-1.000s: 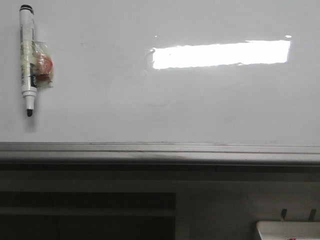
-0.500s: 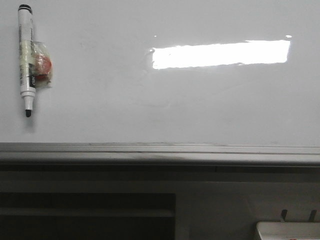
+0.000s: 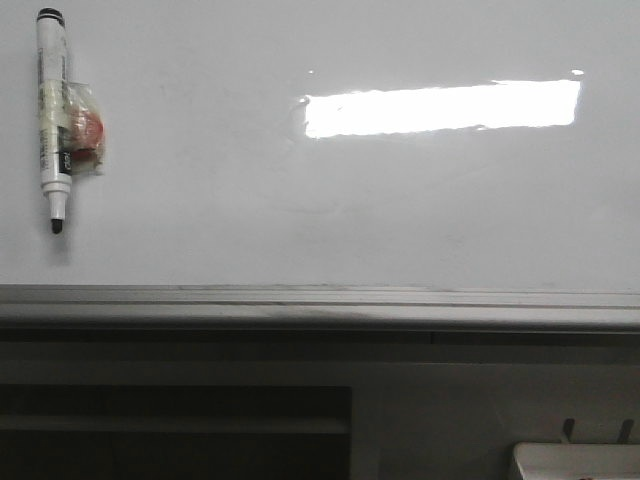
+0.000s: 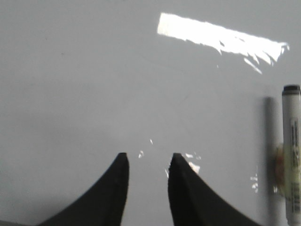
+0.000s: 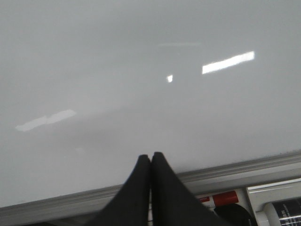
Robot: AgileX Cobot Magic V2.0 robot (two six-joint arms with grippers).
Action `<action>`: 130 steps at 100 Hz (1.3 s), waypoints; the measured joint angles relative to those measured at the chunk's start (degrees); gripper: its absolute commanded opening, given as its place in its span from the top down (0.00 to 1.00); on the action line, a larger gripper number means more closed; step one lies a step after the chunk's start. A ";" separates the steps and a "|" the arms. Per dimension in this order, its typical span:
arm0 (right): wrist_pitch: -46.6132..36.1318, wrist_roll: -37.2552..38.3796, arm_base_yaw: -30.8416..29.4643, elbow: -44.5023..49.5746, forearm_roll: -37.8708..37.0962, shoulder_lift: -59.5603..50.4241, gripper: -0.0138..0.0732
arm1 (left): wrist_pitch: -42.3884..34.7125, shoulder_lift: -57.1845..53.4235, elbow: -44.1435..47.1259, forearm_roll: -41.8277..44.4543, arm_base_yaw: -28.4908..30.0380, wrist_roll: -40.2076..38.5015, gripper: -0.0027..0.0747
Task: Write number 2 on whiteboard
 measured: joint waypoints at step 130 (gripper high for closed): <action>-0.59 -13.10 1.53 0.00 0.32 0.12 0.90 | -22.62 28.68 -2.65 4.19 -34.08 -4.92 0.42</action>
